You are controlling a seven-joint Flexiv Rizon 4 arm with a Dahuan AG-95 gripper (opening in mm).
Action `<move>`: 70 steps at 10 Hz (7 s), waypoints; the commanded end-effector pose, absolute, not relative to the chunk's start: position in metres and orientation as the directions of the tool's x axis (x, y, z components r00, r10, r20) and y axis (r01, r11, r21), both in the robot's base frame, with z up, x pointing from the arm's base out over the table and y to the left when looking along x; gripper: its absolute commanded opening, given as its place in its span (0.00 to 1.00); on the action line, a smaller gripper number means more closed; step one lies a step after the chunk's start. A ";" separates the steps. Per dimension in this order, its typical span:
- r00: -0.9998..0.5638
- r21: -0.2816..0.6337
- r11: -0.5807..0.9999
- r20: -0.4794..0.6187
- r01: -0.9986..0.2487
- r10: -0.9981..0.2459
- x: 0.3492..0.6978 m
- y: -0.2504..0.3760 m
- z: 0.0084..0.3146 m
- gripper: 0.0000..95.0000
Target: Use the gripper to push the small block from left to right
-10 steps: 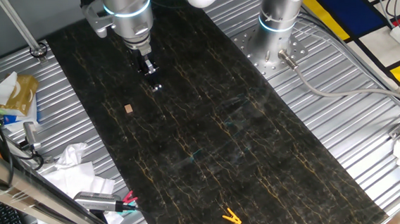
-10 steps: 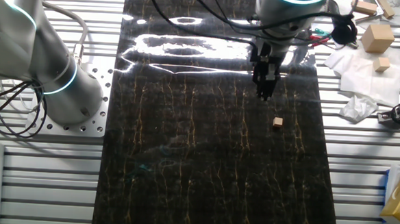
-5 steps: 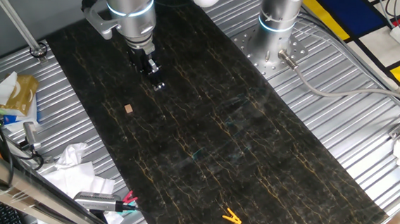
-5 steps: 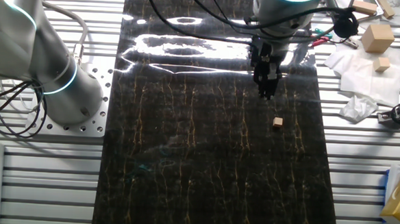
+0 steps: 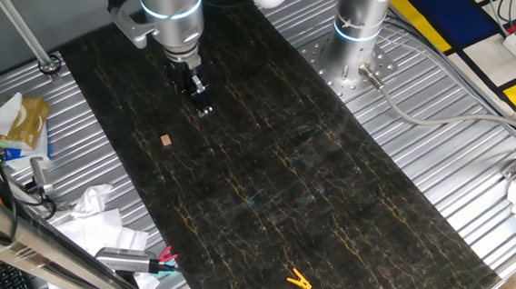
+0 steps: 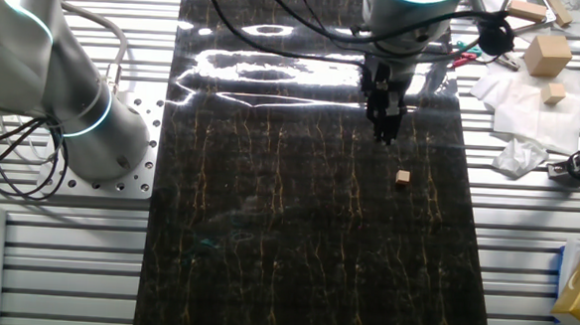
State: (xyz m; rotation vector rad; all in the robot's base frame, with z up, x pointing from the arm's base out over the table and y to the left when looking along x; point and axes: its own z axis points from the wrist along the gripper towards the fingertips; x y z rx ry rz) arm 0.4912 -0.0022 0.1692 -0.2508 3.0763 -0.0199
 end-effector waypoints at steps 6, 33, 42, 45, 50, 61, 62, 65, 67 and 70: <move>-0.983 -0.022 0.986 -0.071 -0.165 -0.167 0.505 -0.007 0.165 0.80; -0.982 -0.018 0.984 -0.073 -0.176 -0.176 0.575 -0.048 0.121 0.80; -0.985 -0.005 0.987 -0.064 -0.158 -0.158 0.579 -0.053 0.102 0.60; -0.985 -0.001 0.987 -0.064 -0.158 -0.157 0.578 -0.053 0.096 0.60; -0.987 0.006 0.989 -0.066 -0.149 -0.149 0.581 -0.053 0.084 0.60; -0.988 0.030 0.990 -0.069 -0.139 -0.137 0.580 -0.049 0.062 0.60; -0.988 0.030 0.990 -0.068 -0.139 -0.137 0.580 -0.049 0.062 0.60; -0.990 0.026 0.992 -0.065 -0.125 -0.123 0.579 -0.049 0.062 0.60; -0.990 0.026 0.992 -0.070 -0.123 -0.121 0.579 -0.049 0.062 0.60; -0.991 0.024 0.993 -0.072 -0.118 -0.116 0.577 -0.050 0.061 0.60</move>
